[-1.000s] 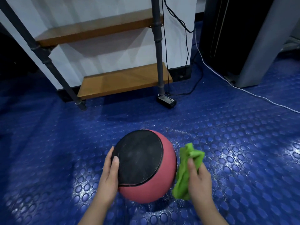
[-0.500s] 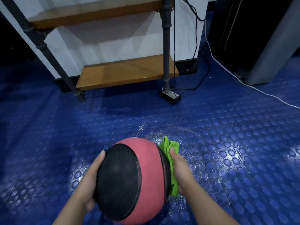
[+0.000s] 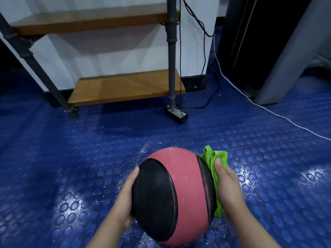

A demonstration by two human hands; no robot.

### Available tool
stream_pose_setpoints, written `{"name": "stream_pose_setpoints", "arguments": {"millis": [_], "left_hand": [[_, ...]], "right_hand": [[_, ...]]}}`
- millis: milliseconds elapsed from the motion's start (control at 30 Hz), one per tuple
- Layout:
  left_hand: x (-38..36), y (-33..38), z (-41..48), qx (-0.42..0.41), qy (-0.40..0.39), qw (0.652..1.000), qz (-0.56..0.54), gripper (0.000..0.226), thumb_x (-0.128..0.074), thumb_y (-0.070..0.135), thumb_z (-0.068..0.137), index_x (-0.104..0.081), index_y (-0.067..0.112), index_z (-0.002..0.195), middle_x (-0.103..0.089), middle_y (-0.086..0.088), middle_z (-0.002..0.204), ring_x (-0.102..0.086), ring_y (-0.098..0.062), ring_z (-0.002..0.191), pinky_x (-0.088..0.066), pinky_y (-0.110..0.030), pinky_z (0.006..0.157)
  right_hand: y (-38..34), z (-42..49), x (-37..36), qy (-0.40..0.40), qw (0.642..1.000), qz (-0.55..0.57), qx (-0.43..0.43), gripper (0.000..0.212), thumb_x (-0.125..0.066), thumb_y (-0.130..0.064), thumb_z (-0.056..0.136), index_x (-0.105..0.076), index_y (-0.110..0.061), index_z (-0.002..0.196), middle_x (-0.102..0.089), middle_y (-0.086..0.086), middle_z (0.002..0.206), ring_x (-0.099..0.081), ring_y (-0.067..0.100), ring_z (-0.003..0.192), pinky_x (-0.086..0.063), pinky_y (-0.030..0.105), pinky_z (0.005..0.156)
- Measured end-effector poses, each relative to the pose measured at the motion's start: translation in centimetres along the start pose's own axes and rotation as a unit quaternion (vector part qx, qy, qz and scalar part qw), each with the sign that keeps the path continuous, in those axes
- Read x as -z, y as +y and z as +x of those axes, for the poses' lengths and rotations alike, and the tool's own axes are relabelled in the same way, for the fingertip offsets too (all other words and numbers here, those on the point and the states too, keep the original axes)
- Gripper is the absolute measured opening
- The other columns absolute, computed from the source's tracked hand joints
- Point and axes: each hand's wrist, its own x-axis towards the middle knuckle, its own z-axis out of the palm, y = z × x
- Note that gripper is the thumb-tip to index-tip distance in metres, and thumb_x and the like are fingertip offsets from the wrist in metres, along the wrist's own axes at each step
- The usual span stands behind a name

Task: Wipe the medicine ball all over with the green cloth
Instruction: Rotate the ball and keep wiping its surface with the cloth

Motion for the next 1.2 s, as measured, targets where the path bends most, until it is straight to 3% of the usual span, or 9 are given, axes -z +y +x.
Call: {"name": "stream_pose_setpoints", "arguments": {"millis": [200,300,467,667,767,900,967,1100,1200], "left_hand": [[-1.0,-0.1,1.2,-0.008,0.016,1.0,0.026,0.062,-0.052,0.059,0.076,-0.072,0.015,0.114,-0.074,-0.012,0.11,-0.07,-0.027,0.104,-0.049,-0.043,0.095],[-0.5,-0.5,1.5,-0.005,0.026,1.0,0.016,0.065,-0.052,0.06,0.075,-0.071,0.014,0.117,-0.073,-0.012,0.112,-0.068,-0.029,0.108,-0.047,-0.045,0.099],[-0.5,-0.2,1.2,-0.01,0.02,0.998,0.057,0.049,-0.047,0.057,0.09,-0.073,0.02,0.109,-0.076,-0.003,0.104,-0.071,-0.018,0.098,-0.05,-0.035,0.083],[0.5,-0.3,0.0,-0.122,0.139,0.975,0.126,0.032,-0.056,0.062,0.086,-0.066,0.033,0.097,-0.067,0.015,0.104,-0.06,-0.004,0.106,-0.042,-0.035,0.089],[1.1,-1.9,-2.5,-0.174,0.18,0.957,0.145,0.057,-0.065,0.076,0.063,-0.066,0.039,0.105,-0.06,0.009,0.122,-0.057,-0.005,0.113,-0.043,-0.035,0.099],[0.9,-2.4,-4.2,-0.147,0.119,0.966,0.175,0.081,-0.065,0.09,0.047,-0.059,0.049,0.116,-0.05,0.014,0.135,-0.051,-0.009,0.125,-0.041,-0.049,0.108],[0.7,-1.8,-4.3,-0.144,0.104,0.966,0.186,0.087,-0.065,0.093,0.041,-0.057,0.051,0.116,-0.048,0.015,0.136,-0.051,-0.009,0.125,-0.042,-0.049,0.107],[0.0,-0.2,-3.3,-0.154,0.09,0.955,0.236,0.081,-0.07,0.092,0.035,-0.054,0.057,0.107,-0.051,0.011,0.134,-0.054,-0.012,0.121,-0.045,-0.043,0.107],[-0.1,1.4,-2.2,-0.15,0.081,0.94,0.294,0.106,-0.072,0.09,0.034,-0.052,0.046,0.129,-0.049,0.008,0.141,-0.052,-0.013,0.126,-0.041,-0.041,0.111]], "right_hand": [[0.8,0.9,0.4,0.009,1.0,-0.015,0.014,0.038,-0.047,-0.04,0.098,-0.071,-0.015,0.084,-0.074,0.001,0.084,-0.067,0.018,0.083,-0.051,0.036,0.079],[1.3,1.0,0.0,0.008,0.999,-0.037,0.025,0.046,-0.046,-0.044,0.098,-0.063,-0.008,0.075,-0.065,0.004,0.071,-0.059,0.022,0.071,-0.047,0.037,0.072],[1.5,1.0,-0.2,0.006,0.998,-0.047,0.037,0.045,-0.044,-0.045,0.098,-0.053,-0.015,0.065,-0.051,-0.004,0.061,-0.047,0.016,0.062,-0.039,0.033,0.062],[0.7,1.1,-0.4,-0.006,0.994,-0.101,0.044,0.046,-0.04,-0.045,0.099,-0.056,-0.013,0.07,-0.057,-0.004,0.064,-0.053,0.016,0.063,-0.039,0.031,0.06],[0.1,1.6,-0.5,-0.022,0.99,-0.133,0.045,0.044,-0.038,-0.046,0.099,-0.061,-0.014,0.08,-0.065,0.0,0.078,-0.059,0.019,0.076,-0.042,0.032,0.066],[0.8,2.2,-0.5,-0.029,0.99,-0.139,0.02,0.047,-0.037,-0.054,0.095,-0.064,-0.015,0.091,-0.068,0.005,0.092,-0.063,0.025,0.091,-0.05,0.044,0.087],[1.1,1.8,-0.3,-0.026,0.992,-0.121,0.002,0.051,-0.038,-0.059,0.09,-0.064,-0.016,0.09,-0.07,0.006,0.092,-0.065,0.027,0.091,-0.051,0.048,0.088],[1.5,-0.2,0.0,0.001,0.992,-0.129,0.002,0.043,-0.036,-0.049,0.098,-0.06,-0.016,0.088,-0.067,0.006,0.09,-0.063,0.023,0.087,-0.05,0.04,0.083],[2.9,-2.3,0.8,0.007,0.993,-0.119,0.006,0.042,-0.037,-0.049,0.098,-0.059,-0.015,0.087,-0.067,0.007,0.084,-0.064,0.027,0.084,-0.052,0.048,0.084]]}}
